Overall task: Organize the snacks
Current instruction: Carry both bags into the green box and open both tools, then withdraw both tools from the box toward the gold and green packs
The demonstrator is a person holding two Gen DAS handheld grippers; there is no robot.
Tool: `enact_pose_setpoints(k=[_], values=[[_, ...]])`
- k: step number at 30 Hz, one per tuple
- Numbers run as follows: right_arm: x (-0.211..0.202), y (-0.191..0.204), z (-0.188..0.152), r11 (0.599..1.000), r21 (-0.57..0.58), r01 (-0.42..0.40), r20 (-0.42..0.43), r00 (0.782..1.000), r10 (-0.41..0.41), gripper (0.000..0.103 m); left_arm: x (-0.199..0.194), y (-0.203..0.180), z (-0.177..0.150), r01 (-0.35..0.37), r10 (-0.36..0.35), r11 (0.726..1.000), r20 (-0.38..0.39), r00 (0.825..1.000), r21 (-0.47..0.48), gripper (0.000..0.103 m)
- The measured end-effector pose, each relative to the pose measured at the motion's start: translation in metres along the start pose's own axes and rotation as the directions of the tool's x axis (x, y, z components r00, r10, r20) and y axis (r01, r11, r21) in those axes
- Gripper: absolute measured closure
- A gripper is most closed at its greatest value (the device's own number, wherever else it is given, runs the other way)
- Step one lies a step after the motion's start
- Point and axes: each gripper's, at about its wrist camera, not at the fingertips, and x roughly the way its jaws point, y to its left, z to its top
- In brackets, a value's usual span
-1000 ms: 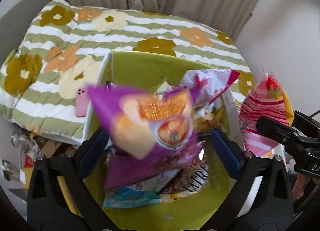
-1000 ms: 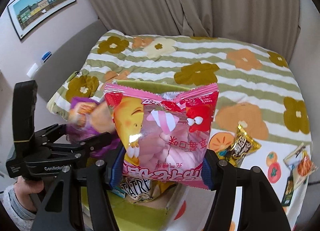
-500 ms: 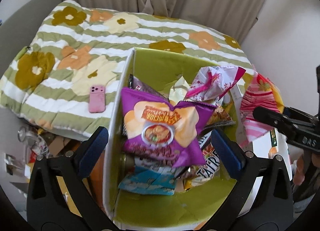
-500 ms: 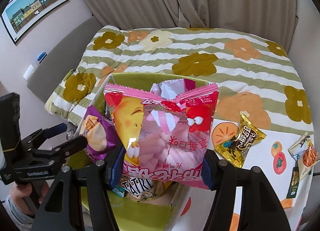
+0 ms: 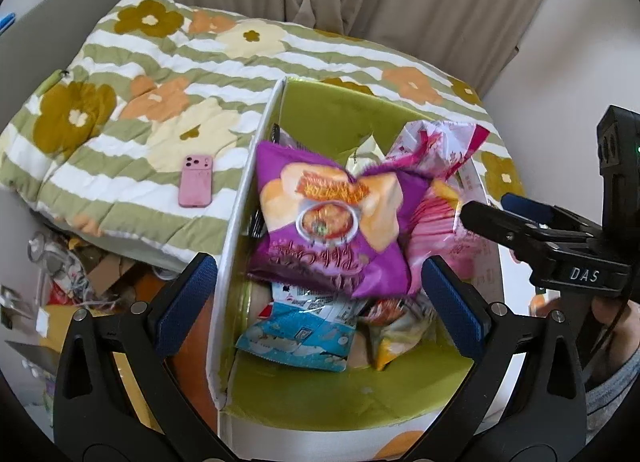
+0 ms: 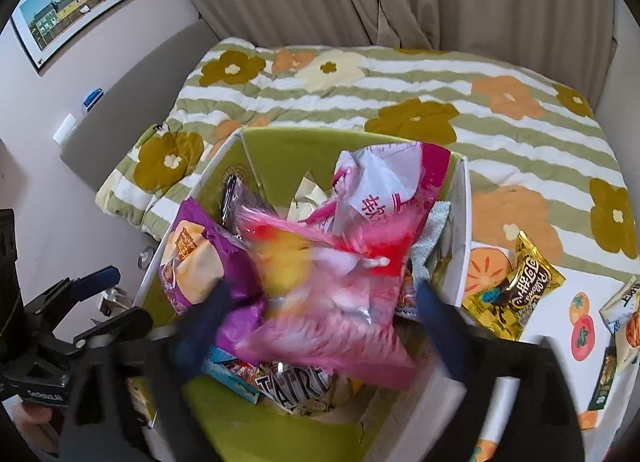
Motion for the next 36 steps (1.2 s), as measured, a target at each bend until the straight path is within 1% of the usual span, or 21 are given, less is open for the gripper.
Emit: enact_pose_setpoints(k=[3,8,12,15,21,23,25,29,32,36], values=[[-0.004,0.002,-0.005,1.0,-0.017,0.022,0.043,0.999,-0.021,0.0,0.005,0.002,-0.003,0.006,-0.006,1.0,-0.011,1.0,0.007,0.002],[-0.009,0.0,-0.014,1.0,-0.009,0.028,0.055,0.998,-0.028,0.0,0.011,-0.002,-0.007,0.011,-0.011,1.0,-0.028,1.0,0.019,0.002],[-0.021,-0.002,-0.018,1.0,0.005,0.016,0.067,0.998,-0.017,0.0,0.003,-0.011,-0.009,0.007,-0.007,0.999,-0.012,1.0,0.034,0.002],[-0.032,-0.005,-0.022,1.0,0.01,0.008,0.076,0.997,-0.009,0.0,-0.007,-0.025,-0.01,0.002,-0.002,0.999,0.007,1.0,0.045,0.002],[-0.073,-0.019,-0.034,1.0,-0.013,0.021,0.138,0.99,-0.019,0.0,-0.027,-0.067,-0.019,-0.005,0.001,0.998,0.057,0.998,0.058,0.002],[-0.087,-0.029,-0.04,0.999,-0.011,0.043,0.147,0.988,-0.041,0.0,-0.031,-0.088,-0.024,0.011,-0.015,0.998,0.068,0.998,0.069,0.002],[-0.1,-0.04,-0.046,0.998,0.0,0.06,0.16,0.985,-0.059,0.0,-0.031,-0.105,-0.028,0.01,-0.016,0.996,0.077,0.997,0.087,0.002],[-0.129,-0.071,-0.065,0.994,0.038,0.105,0.185,0.977,-0.11,0.0,-0.03,-0.15,-0.036,0.022,-0.034,0.992,0.088,0.996,0.127,0.002],[-0.145,-0.098,-0.079,0.987,0.062,0.149,0.181,0.971,-0.158,0.0,-0.027,-0.183,-0.043,0.046,-0.06,0.987,0.09,0.994,0.151,0.002],[-0.167,-0.135,-0.098,0.98,0.107,0.168,0.185,0.965,-0.185,0.0,-0.016,-0.23,-0.051,0.061,-0.079,0.979,0.088,0.993,0.194,0.002]])
